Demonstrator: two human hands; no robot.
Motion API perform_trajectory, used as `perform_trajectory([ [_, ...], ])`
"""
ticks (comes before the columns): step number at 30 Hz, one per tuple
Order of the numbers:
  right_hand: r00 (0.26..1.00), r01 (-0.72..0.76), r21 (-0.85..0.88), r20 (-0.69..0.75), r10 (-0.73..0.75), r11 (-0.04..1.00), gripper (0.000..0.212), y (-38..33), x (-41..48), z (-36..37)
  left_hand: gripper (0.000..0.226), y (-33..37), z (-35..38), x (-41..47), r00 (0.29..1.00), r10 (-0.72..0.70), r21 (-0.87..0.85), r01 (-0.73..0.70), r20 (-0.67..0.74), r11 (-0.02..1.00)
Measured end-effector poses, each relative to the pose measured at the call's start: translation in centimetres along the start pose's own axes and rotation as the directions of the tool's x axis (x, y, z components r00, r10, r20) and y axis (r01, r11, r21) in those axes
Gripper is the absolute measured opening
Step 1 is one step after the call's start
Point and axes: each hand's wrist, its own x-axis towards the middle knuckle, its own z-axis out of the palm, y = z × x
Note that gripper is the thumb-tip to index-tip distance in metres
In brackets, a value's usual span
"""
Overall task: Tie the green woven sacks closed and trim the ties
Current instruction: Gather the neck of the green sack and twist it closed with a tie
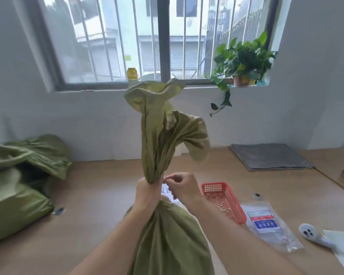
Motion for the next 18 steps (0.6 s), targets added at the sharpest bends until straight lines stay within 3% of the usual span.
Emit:
perform_trajectory([
  [8,0.999,-0.04,-0.138,-0.024,0.037,0.99,0.014,-4.5,-0.4,9.0,0.016,-1.0,-9.2,3.0,0.992,-0.127,-0.241,0.124,0.004,0.963],
  [14,0.999,-0.041,-0.199,0.015,0.045,0.979,0.013,-5.2,-1.6,10.1,0.011,-2.5,-10.8,2.8,0.986,-0.164,-0.346,0.155,0.003,0.925],
  [18,0.998,-0.055,-0.206,0.027,0.062,0.977,0.014,-5.2,-2.1,9.9,0.022,-3.1,-10.5,2.0,0.986,-0.162,-0.358,0.136,-0.046,0.924],
])
